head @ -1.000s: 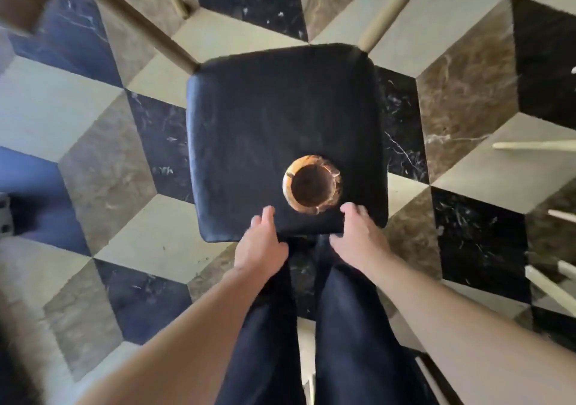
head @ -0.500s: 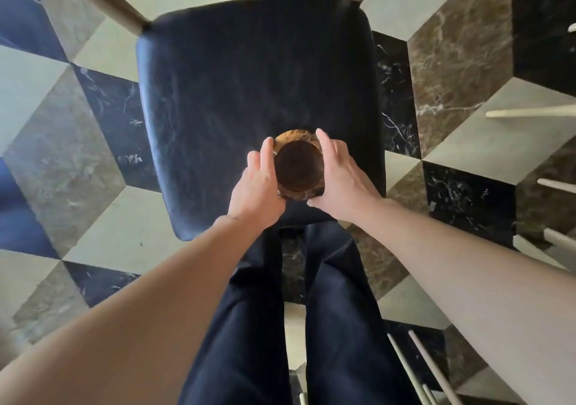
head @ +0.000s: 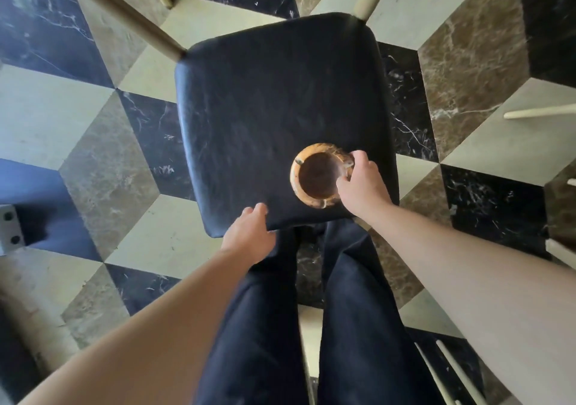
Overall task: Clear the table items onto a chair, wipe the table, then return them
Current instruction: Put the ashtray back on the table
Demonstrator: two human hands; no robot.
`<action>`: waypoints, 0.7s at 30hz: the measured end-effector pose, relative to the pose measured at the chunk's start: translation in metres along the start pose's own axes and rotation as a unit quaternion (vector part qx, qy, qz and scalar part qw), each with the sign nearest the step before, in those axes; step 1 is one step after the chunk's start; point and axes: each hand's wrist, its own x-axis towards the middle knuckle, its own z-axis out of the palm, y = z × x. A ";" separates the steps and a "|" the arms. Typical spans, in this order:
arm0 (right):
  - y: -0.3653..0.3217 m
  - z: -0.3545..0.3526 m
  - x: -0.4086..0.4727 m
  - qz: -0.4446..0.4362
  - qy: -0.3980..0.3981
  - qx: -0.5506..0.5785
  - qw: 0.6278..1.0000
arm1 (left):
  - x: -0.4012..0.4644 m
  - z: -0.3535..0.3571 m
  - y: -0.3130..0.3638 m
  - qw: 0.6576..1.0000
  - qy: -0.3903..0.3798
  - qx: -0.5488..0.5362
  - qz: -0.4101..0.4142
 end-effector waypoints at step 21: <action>0.102 -0.060 -0.342 0.320 0.159 0.469 0.807 | -0.194 -0.108 0.007 0.984 -0.048 0.150 0.087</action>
